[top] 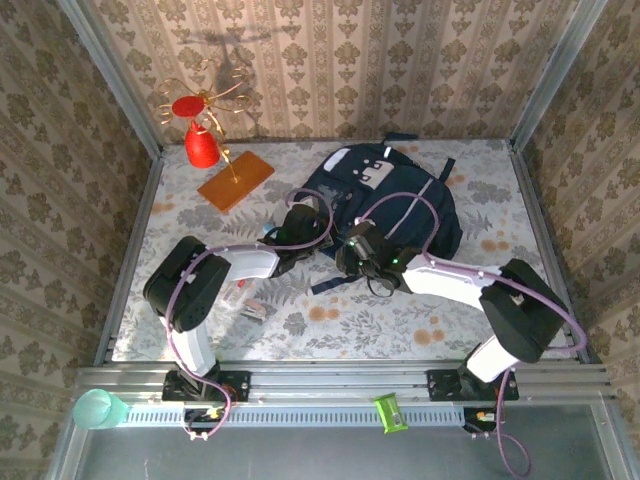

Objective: Pack the student bag

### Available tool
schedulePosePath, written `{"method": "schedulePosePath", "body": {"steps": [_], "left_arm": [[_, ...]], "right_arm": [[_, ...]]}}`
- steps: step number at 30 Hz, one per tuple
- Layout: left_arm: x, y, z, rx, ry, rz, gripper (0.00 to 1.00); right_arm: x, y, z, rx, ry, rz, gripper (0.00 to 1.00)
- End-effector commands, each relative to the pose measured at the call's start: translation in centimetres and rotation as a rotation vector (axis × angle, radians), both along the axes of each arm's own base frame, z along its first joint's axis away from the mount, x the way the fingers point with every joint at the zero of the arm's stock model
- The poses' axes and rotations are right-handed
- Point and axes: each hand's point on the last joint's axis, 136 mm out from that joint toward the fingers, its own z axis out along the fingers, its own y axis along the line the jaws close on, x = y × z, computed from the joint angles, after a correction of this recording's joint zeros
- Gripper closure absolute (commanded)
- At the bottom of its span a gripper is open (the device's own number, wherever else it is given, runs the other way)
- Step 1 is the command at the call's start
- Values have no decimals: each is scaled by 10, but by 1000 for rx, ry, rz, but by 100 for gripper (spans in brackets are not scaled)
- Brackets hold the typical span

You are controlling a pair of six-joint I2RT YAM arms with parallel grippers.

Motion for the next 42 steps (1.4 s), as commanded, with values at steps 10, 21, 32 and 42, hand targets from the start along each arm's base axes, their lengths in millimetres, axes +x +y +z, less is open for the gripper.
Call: {"method": "schedulePosePath", "body": {"steps": [10,21,32,42], "left_arm": [[-20,-6,2,13,13,-71,100],[-22,-8,0,11,16,-75,100],[-24,-4,-4,28,14,-69,100],[-18,4,-6,52,3,-51,100]], "right_arm": [[39,-3,-1,-40,-57,-146,65],[52,-9,-12,-59,-49,-205,62],[63,-20,-14,-11,-69,-282,76],[47,-28,-9,17,-64,-273,97]]}}
